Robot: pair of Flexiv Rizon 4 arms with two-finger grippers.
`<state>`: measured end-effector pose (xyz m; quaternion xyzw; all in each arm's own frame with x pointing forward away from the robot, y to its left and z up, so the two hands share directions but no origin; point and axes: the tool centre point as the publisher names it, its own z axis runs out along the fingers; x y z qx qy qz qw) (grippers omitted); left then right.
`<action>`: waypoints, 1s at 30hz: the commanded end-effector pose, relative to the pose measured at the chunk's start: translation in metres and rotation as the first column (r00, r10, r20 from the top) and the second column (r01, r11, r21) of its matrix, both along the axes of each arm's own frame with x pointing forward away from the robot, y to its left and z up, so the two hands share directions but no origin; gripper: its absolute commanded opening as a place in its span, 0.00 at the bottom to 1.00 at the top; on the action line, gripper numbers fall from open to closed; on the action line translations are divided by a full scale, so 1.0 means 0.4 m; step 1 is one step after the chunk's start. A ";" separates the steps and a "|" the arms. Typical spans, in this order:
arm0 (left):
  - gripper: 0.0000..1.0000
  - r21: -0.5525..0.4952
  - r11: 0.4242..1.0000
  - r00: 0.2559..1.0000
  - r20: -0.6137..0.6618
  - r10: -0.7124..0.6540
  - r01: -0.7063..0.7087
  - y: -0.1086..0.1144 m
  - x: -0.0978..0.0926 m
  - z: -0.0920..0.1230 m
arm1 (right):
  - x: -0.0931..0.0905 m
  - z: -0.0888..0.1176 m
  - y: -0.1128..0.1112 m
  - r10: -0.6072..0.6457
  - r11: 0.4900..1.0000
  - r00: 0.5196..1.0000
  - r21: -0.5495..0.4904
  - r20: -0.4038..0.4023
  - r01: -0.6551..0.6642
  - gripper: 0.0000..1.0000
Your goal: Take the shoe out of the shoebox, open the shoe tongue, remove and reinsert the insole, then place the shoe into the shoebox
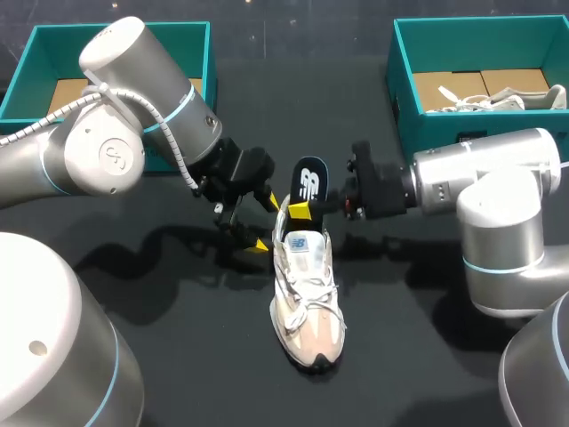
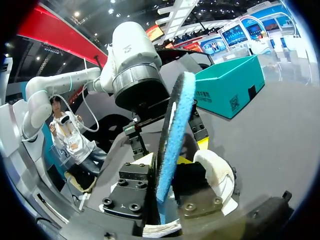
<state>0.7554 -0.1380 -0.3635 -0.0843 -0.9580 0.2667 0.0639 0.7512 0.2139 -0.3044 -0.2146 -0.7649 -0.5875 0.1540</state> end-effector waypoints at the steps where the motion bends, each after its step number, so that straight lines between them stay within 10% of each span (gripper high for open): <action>1: 1.00 0.001 1.000 1.000 0.001 0.000 0.000 0.001 -0.001 0.001 | 0.005 -0.007 0.016 0.021 1.000 1.000 -0.018 -0.022 -0.021 0.00; 23: 1.00 0.001 1.000 1.000 0.001 0.000 0.000 0.001 -0.001 0.001 | -0.069 -0.079 0.031 0.041 0.998 0.988 -0.038 -0.149 -0.047 0.00; 26: 1.00 0.001 1.000 1.000 0.001 0.000 0.000 0.001 -0.001 0.001 | -0.061 -0.061 0.027 0.024 0.999 0.993 -0.035 -0.117 -0.028 0.24; 30: 1.00 0.001 1.000 1.000 0.001 0.000 0.000 0.001 -0.001 0.001 | -0.047 -0.040 0.006 -0.007 1.000 0.997 -0.010 -0.074 0.006 0.24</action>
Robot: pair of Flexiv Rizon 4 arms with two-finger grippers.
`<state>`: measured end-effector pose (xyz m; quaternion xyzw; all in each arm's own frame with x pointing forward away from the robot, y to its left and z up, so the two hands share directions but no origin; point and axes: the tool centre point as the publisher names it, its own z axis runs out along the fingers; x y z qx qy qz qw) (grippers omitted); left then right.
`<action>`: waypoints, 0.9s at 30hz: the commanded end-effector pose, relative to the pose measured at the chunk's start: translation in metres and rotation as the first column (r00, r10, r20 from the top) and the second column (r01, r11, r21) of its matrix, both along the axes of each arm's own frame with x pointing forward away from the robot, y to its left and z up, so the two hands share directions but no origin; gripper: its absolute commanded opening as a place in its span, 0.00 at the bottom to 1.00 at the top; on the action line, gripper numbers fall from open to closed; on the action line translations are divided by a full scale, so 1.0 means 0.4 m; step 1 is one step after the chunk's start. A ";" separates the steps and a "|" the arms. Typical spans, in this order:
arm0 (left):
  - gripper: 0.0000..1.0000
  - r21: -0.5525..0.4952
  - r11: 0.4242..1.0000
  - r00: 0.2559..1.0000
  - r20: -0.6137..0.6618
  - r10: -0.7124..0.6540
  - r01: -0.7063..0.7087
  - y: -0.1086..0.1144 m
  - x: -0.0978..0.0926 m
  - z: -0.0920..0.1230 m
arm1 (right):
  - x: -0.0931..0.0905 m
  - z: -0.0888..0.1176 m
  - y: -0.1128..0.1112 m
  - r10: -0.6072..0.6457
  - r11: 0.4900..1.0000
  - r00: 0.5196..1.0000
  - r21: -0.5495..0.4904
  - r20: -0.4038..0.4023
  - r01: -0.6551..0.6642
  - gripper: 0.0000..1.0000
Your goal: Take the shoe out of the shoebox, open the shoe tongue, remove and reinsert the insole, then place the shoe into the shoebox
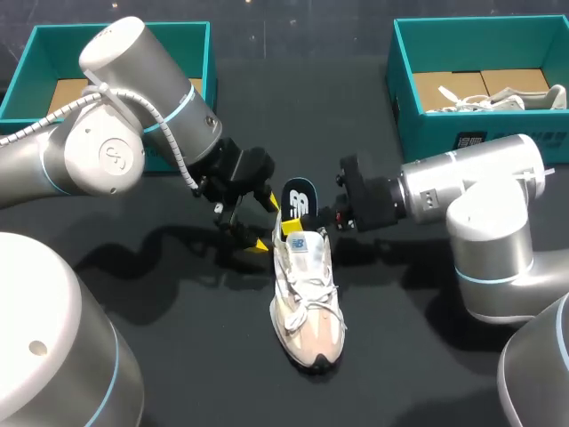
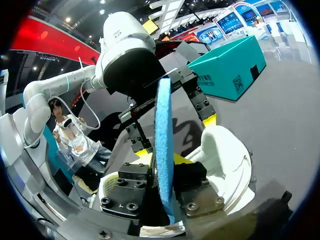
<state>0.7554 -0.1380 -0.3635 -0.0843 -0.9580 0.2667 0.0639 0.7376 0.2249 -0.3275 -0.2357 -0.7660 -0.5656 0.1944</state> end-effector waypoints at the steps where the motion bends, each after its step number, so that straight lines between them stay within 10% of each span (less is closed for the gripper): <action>1: 1.00 0.001 1.000 1.000 0.001 0.000 0.000 0.001 -0.001 0.001 | -0.010 0.022 -0.025 -0.035 0.999 0.999 0.016 0.031 0.034 0.24; 9: 1.00 0.001 1.000 1.000 0.001 0.000 0.000 0.001 -0.001 0.001 | 0.011 0.040 -0.052 -0.083 0.995 0.994 0.055 0.065 0.080 0.24; 14: 1.00 0.001 1.000 1.000 0.001 0.000 0.000 0.001 -0.001 0.001 | 0.030 0.042 -0.049 -0.079 0.995 0.995 0.066 0.065 0.074 0.02; 27: 1.00 0.001 1.000 1.000 0.001 0.000 0.000 0.001 -0.001 0.001 | 0.003 -0.025 -0.033 -0.031 0.999 0.995 -0.016 -0.091 0.030 0.00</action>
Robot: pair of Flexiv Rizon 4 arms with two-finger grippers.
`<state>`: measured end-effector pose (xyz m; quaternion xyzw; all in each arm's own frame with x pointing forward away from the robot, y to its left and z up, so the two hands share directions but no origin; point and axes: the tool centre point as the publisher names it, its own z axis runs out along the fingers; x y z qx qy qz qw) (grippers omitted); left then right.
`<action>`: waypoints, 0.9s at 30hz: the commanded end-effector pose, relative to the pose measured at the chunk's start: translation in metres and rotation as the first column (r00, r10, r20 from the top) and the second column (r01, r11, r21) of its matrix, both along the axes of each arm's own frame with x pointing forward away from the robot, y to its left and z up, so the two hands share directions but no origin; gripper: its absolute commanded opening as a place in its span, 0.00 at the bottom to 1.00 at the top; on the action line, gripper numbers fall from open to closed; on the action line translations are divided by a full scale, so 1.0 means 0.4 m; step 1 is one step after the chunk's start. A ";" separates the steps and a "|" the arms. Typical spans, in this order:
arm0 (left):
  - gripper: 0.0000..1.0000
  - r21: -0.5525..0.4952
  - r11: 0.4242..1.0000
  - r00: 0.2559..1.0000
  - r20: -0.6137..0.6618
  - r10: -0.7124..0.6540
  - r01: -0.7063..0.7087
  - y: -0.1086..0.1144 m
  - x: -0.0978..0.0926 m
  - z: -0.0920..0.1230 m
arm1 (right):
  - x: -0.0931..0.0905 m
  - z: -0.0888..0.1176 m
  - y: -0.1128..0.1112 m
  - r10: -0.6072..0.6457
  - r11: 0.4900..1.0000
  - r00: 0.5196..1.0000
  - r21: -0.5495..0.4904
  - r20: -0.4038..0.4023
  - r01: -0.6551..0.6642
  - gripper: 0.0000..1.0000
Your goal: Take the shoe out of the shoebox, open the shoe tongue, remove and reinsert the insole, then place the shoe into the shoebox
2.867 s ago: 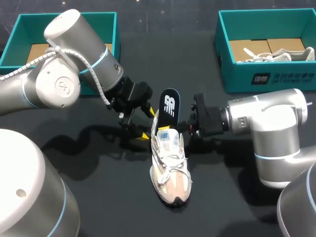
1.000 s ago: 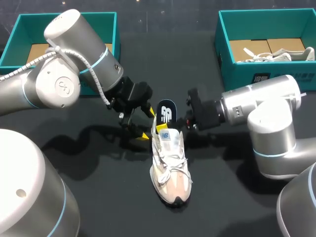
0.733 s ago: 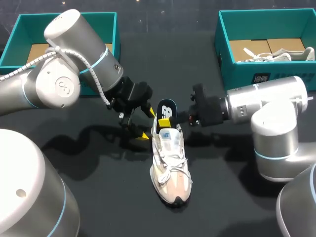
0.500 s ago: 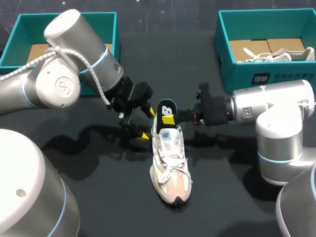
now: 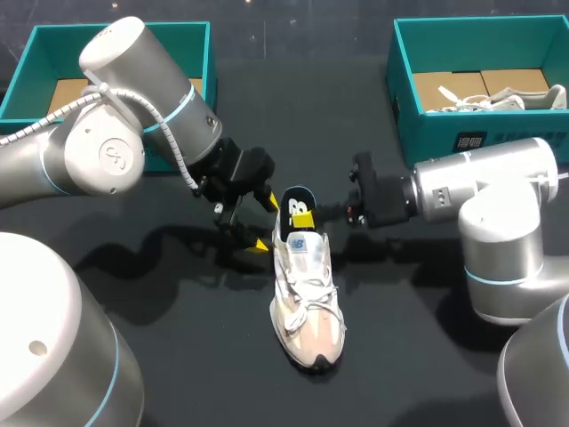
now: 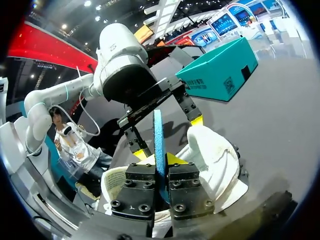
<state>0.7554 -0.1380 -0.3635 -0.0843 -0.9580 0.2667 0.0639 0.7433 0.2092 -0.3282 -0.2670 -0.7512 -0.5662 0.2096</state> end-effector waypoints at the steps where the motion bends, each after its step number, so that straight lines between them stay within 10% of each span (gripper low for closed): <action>1: 1.00 0.001 1.000 1.000 0.001 0.000 0.000 0.001 -0.001 0.001 | -0.019 -0.028 0.004 0.005 1.000 0.999 -0.029 -0.039 -0.006 0.00; 10: 1.00 0.001 1.000 1.000 0.001 0.000 0.000 0.001 -0.001 0.001 | -0.054 -0.032 -0.008 -0.036 0.999 0.998 -0.030 -0.044 0.034 0.00; 15: 1.00 0.001 1.000 1.000 0.001 0.000 0.000 0.001 -0.001 0.001 | -0.029 -0.003 0.002 -0.029 0.999 0.999 -0.033 0.015 0.030 0.40; 27: 1.00 0.001 1.000 1.000 0.001 0.000 0.000 0.001 -0.001 0.001 | 0.049 0.021 0.021 0.003 0.999 0.998 -0.039 0.058 -0.001 0.22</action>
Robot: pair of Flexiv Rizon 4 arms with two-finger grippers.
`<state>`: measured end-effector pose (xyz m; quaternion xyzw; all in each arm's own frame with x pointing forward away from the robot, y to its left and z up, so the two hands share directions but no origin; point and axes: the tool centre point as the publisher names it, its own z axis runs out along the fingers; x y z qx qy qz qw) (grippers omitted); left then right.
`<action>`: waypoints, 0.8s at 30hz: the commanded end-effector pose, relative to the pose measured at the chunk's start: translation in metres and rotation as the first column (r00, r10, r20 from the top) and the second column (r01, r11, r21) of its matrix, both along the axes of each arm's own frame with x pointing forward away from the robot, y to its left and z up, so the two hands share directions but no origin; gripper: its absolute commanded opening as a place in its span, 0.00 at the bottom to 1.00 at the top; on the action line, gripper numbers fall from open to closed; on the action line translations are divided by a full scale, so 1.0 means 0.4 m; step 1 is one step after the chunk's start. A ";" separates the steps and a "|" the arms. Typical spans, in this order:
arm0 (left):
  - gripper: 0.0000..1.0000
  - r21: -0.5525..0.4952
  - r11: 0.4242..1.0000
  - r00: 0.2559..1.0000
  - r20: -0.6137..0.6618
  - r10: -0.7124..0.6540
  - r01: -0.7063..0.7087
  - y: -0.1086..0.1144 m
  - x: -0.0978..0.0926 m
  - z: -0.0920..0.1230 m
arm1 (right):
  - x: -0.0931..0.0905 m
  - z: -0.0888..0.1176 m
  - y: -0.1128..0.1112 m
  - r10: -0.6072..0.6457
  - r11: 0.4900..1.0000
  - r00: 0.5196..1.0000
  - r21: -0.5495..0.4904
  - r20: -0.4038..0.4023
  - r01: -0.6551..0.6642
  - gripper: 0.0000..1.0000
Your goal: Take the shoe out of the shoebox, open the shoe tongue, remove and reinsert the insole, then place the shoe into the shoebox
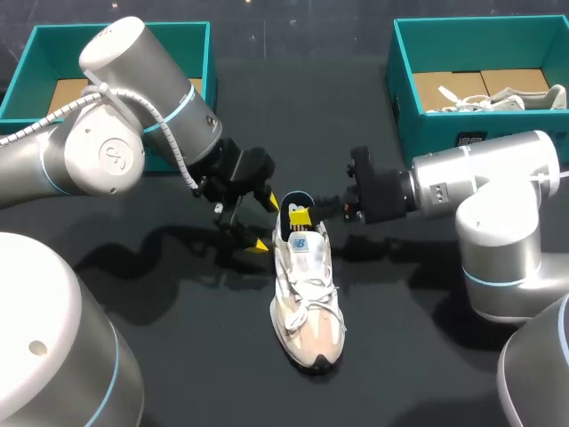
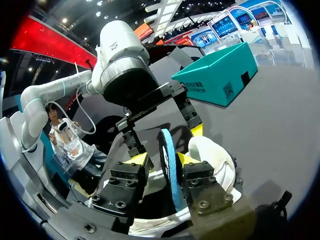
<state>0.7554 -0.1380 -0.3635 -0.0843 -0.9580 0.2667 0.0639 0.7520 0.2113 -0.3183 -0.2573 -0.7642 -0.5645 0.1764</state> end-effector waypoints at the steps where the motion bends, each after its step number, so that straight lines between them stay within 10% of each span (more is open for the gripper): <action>1: 1.00 0.001 1.000 1.000 0.001 0.000 0.000 0.001 -0.001 0.001 | 0.031 -0.006 0.017 0.019 1.000 1.000 -0.007 -0.010 -0.019 0.19; 3: 1.00 0.001 1.000 1.000 0.001 0.000 0.000 0.001 -0.001 0.001 | 0.036 -0.013 0.020 0.016 1.000 1.000 -0.010 -0.026 -0.016 0.00; 24: 1.00 0.001 1.000 1.000 0.001 0.000 0.000 0.001 -0.001 0.001 | -0.058 -0.090 0.018 -0.045 0.996 0.974 -0.081 -0.221 0.028 0.00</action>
